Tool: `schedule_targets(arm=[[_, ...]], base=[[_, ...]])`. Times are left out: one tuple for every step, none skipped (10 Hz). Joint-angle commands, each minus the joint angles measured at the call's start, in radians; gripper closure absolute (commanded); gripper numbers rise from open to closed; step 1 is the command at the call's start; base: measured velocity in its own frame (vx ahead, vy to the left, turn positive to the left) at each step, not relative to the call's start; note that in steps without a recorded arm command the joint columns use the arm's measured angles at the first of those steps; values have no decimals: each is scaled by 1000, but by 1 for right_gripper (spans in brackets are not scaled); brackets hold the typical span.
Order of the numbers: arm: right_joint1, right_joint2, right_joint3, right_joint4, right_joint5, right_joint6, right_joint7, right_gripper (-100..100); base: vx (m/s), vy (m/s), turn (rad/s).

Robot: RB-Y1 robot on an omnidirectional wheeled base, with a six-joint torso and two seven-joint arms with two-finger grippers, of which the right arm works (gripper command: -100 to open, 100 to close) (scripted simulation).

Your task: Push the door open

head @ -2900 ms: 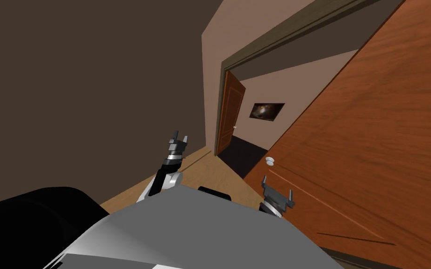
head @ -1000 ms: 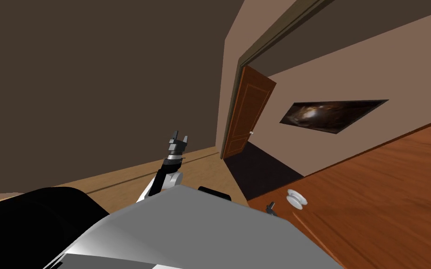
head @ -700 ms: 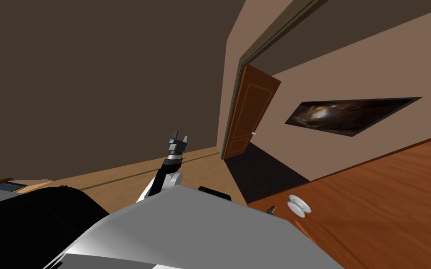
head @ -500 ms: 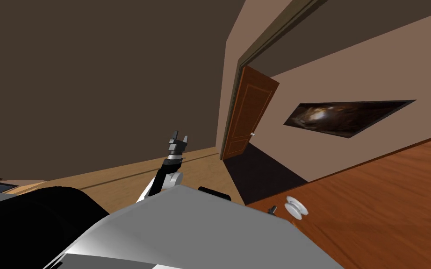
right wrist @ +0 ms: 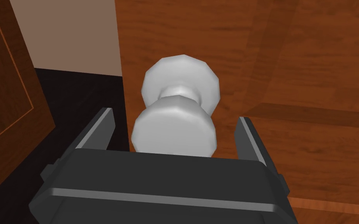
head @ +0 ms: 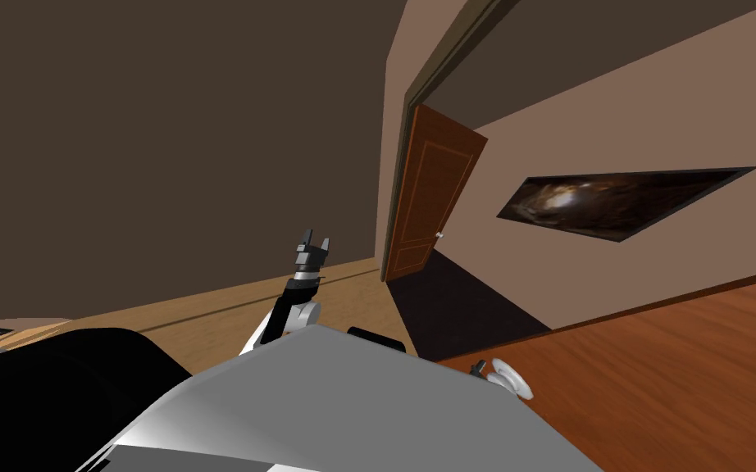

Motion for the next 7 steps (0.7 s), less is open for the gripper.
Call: schedule_targets(arm=[[0,0,0,0,0,0,0,-100],[0,0,0,0,0,0,0,100],[0,0,0,0,0,0,0,100],[0,0,0,0,0,0,0,100],[0,0,0,0,0,0,0,100],[0,0,0,0,0,0,0,100],[0,0,0,0,0,0,0,100]], base=[[38,-75,13],[-4,6,-3],[-10,22,-1],[-5,11,0],[0,0,0],[0,0,0],[0,0,0]])
